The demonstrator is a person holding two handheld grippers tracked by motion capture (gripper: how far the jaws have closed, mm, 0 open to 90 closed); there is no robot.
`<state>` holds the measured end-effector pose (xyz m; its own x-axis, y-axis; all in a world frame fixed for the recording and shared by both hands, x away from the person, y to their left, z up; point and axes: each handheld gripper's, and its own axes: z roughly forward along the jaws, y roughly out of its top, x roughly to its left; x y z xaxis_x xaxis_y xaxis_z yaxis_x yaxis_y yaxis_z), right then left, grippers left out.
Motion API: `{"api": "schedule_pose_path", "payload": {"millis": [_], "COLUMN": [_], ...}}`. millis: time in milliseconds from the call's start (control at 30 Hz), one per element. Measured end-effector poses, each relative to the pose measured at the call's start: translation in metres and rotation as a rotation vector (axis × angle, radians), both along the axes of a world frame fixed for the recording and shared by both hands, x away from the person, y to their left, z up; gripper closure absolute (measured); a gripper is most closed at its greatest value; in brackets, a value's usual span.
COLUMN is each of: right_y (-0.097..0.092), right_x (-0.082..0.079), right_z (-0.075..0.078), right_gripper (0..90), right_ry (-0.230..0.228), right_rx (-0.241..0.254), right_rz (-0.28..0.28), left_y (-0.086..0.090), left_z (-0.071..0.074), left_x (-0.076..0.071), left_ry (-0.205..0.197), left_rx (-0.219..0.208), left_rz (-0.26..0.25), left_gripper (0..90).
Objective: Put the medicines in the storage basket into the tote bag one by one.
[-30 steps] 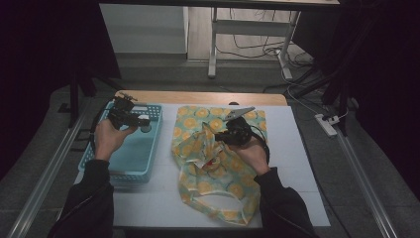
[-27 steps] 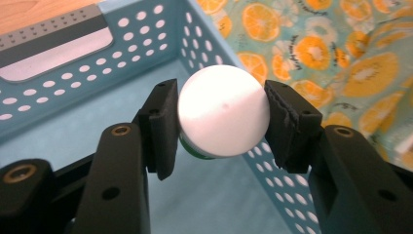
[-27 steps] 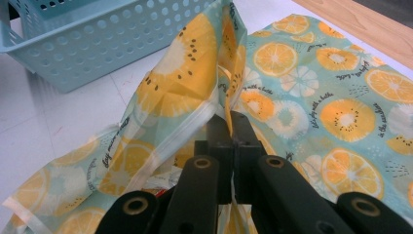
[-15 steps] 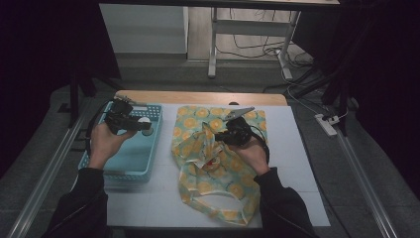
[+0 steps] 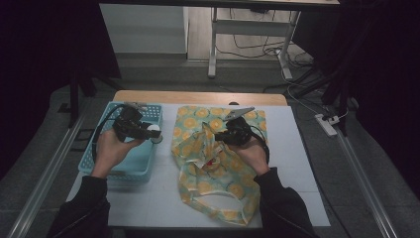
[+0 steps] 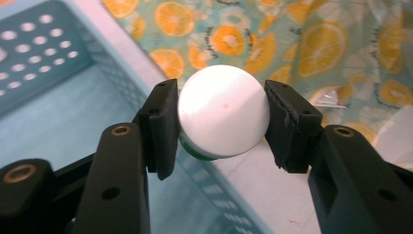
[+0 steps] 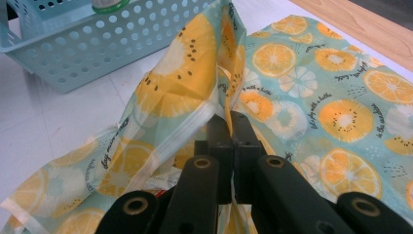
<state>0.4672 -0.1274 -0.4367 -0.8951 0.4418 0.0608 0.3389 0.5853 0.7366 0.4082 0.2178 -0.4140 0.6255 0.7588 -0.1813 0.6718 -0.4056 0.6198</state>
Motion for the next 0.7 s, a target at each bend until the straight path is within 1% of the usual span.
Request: {"api": "schedule_pose_path", "payload": {"millis": [267, 700], "right_y": [0.000, 0.001], "right_x": [0.000, -0.001], "right_z": [0.001, 0.001], "right_gripper": [90.0, 90.0], "right_ry": [-0.003, -0.003], "right_rx": [0.002, 0.001], "right_rz": [0.001, 0.004], "left_y": [-0.019, -0.055], "left_z": [-0.001, -0.013], "left_x": [-0.008, -0.022], "left_ry": [0.001, 0.005], "left_rx": [-0.002, -0.013], "left_rz": [-0.054, -0.157], "left_gripper": [49.8, 49.8]}}
